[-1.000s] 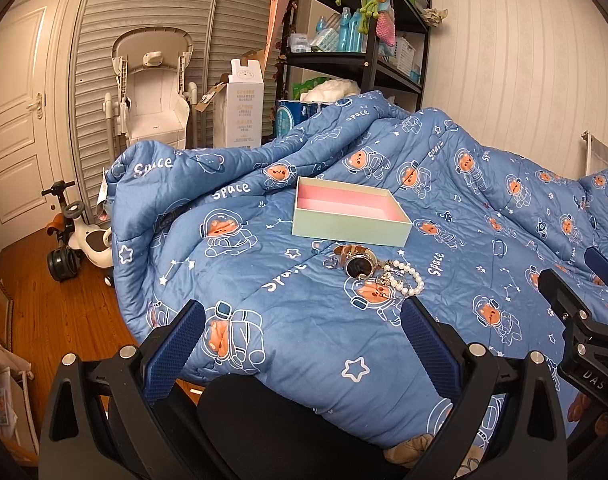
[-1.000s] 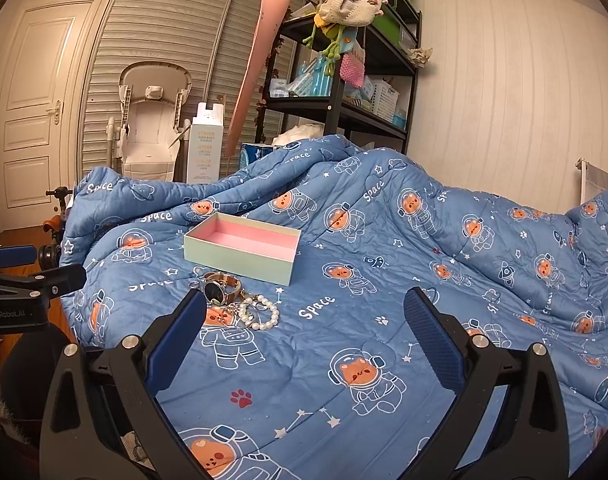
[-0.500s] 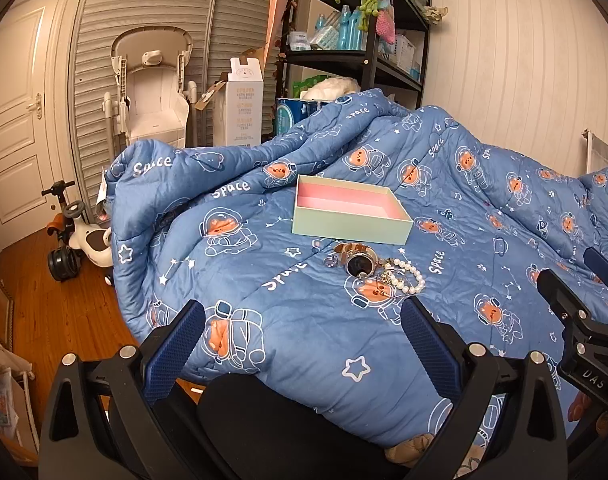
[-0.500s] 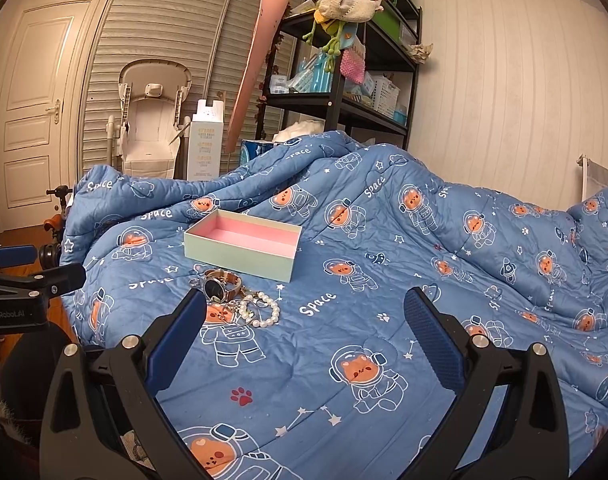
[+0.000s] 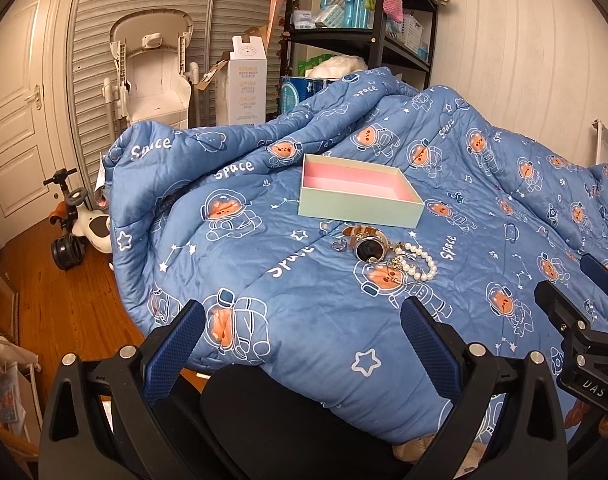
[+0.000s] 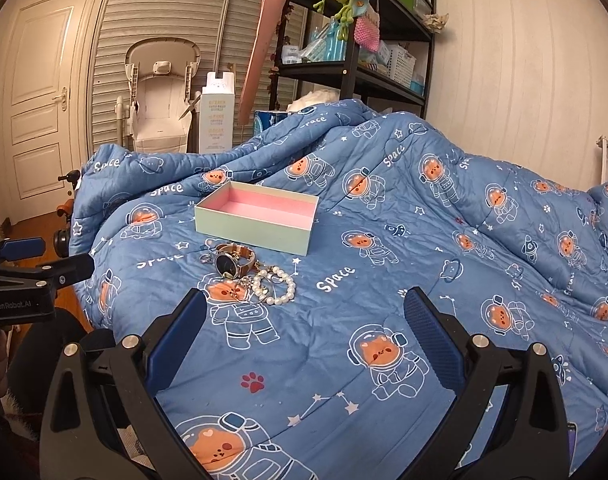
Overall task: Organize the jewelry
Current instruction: 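Move both grippers down toward the jewelry pile beside the green box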
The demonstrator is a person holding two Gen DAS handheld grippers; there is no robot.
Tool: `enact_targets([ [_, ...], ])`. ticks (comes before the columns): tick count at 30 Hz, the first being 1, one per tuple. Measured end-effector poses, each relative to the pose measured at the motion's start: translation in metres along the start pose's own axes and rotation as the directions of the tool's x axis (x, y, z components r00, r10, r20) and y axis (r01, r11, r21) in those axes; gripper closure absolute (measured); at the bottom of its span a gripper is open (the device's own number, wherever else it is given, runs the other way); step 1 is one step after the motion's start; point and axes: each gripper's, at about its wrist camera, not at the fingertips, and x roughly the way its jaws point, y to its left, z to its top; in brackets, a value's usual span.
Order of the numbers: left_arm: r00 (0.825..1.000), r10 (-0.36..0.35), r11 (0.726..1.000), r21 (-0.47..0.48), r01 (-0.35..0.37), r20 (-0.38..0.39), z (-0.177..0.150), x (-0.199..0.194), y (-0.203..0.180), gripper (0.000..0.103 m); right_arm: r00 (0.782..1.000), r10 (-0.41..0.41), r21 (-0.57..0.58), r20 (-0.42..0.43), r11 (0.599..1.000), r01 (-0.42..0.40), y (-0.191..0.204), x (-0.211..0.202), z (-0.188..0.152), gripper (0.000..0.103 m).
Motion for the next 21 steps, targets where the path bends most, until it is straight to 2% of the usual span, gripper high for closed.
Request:
enact_targets([
  [8,1.0,0.01,1.0,-0.002,-0.01,-0.028,-0.001,0.006,0.001,0.007,0.998,0.024,0.008,-0.05,1.0,-0.023,0.0,0.01,-0.001,0.006],
  [12,0.998,0.005,1.0,-0.004,-0.005,-0.06,-0.001,0.014,0.003,0.007,0.993,0.041,0.008,-0.114,0.999,-0.041,0.0,0.025,0.0,0.006],
  [16,0.993,-0.007,1.0,-0.019,0.005,-0.12,0.002,0.03,0.008,0.007,0.979,0.088,0.013,-0.185,0.996,-0.087,0.0,0.045,0.001,0.006],
  [19,0.982,-0.033,0.999,-0.033,0.027,-0.185,0.002,0.048,0.011,0.007,0.967,0.114,0.011,-0.229,0.993,-0.115,0.001,0.064,0.004,0.006],
  [21,0.976,-0.045,0.998,-0.043,0.037,-0.215,0.003,0.06,0.014,0.007,0.949,0.158,0.019,-0.273,0.987,-0.159,0.001,0.079,0.007,0.006],
])
